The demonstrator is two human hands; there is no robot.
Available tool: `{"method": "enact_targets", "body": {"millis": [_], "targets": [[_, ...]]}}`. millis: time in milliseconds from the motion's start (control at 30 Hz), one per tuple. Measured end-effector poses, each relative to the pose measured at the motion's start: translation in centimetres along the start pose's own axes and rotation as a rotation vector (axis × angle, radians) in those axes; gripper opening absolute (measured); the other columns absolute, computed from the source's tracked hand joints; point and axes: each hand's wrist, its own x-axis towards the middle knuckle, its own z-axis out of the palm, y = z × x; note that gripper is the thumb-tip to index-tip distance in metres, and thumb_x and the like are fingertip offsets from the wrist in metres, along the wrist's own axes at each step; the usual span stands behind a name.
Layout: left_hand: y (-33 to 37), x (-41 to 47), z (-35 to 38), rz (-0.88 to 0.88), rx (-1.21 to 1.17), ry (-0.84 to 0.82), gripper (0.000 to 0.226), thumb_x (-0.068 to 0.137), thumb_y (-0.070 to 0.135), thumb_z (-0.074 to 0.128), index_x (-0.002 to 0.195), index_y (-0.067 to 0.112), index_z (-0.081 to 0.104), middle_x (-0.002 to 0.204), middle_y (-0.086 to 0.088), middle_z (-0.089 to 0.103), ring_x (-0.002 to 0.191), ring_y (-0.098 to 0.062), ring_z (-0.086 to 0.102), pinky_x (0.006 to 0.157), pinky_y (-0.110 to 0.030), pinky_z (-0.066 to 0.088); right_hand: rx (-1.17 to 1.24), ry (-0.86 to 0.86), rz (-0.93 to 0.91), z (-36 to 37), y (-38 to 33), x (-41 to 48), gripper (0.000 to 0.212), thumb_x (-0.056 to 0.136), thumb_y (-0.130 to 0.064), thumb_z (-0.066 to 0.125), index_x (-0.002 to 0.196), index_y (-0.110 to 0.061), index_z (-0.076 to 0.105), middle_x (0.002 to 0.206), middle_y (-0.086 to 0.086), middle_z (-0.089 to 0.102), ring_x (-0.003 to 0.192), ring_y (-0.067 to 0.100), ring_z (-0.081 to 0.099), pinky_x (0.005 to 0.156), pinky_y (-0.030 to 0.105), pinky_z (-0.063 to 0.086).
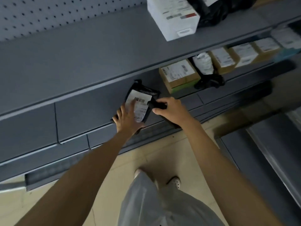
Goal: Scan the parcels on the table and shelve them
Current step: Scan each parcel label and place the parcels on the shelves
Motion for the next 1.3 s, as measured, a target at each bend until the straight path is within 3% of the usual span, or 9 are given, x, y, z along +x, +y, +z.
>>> {"method": "enact_targets", "body": {"millis": [267, 600, 767, 1067, 1300], "targets": [[3.3, 4.8, 2.7, -0.258, -0.182, -0.037, 0.098, 0.073, 0.055, 0.075, 0.15, 0.044, 0.017, 0.156, -0.012, 0.015, 0.135, -0.04, 0.028, 0.105, -0.056, 0.028, -0.11, -0.056, -0.049, -2.6, 3.9, 5.0, 0.053, 0.084, -0.05, 0.072, 0.131, -0.027, 0.064, 0.128, -0.004, 0.067, 0.121, 0.019, 0.06, 0.098, 0.042, 0.05], [13.5, 12.4, 3.4, -0.323, -0.308, -0.094, 0.103, 0.078, 0.068, 0.066, 0.156, 0.038, 0.005, 0.163, -0.016, -0.003, 0.142, -0.039, 0.019, 0.109, -0.05, 0.024, -0.148, -0.058, 0.025, -9.1, 10.1, 7.9, 0.064, 0.078, -0.061, 0.066, 0.132, -0.028, 0.062, 0.13, 0.002, 0.064, 0.122, 0.026, 0.058, 0.098, 0.047, 0.05], [15.0, 13.1, 3.6, -0.342, -0.412, -0.086, 0.102, 0.079, 0.063, 0.069, 0.157, 0.034, 0.009, 0.163, -0.013, -0.009, 0.145, -0.04, 0.014, 0.113, -0.053, 0.022, -0.17, -0.072, -0.009, -11.5, 12.3, 8.2, 0.052, 0.083, -0.05, 0.071, 0.128, -0.027, 0.066, 0.122, 0.001, 0.068, 0.115, 0.023, 0.063, 0.091, 0.045, 0.054], [13.1, 4.8, 3.9, -0.297, -0.243, 0.081, 0.089, 0.087, 0.049, 0.068, 0.156, 0.028, 0.016, 0.162, -0.006, 0.01, 0.145, -0.032, 0.017, 0.112, -0.052, 0.029, -0.196, -0.186, -0.245, -11.8, 11.0, 7.4, 0.055, 0.085, -0.045, 0.074, 0.133, -0.022, 0.064, 0.134, -0.001, 0.064, 0.126, 0.021, 0.057, 0.103, 0.041, 0.048], [9.8, -6.1, 3.7, -0.401, -0.041, 0.205, 0.076, 0.091, 0.045, 0.064, 0.153, 0.029, 0.023, 0.156, -0.003, 0.029, 0.142, -0.029, 0.025, 0.112, -0.047, 0.027, -0.194, -0.316, -0.489, -8.5, 7.6, 3.5, 0.054, 0.09, -0.044, 0.07, 0.138, -0.023, 0.06, 0.141, 0.002, 0.059, 0.13, 0.025, 0.053, 0.103, 0.04, 0.047]]}}
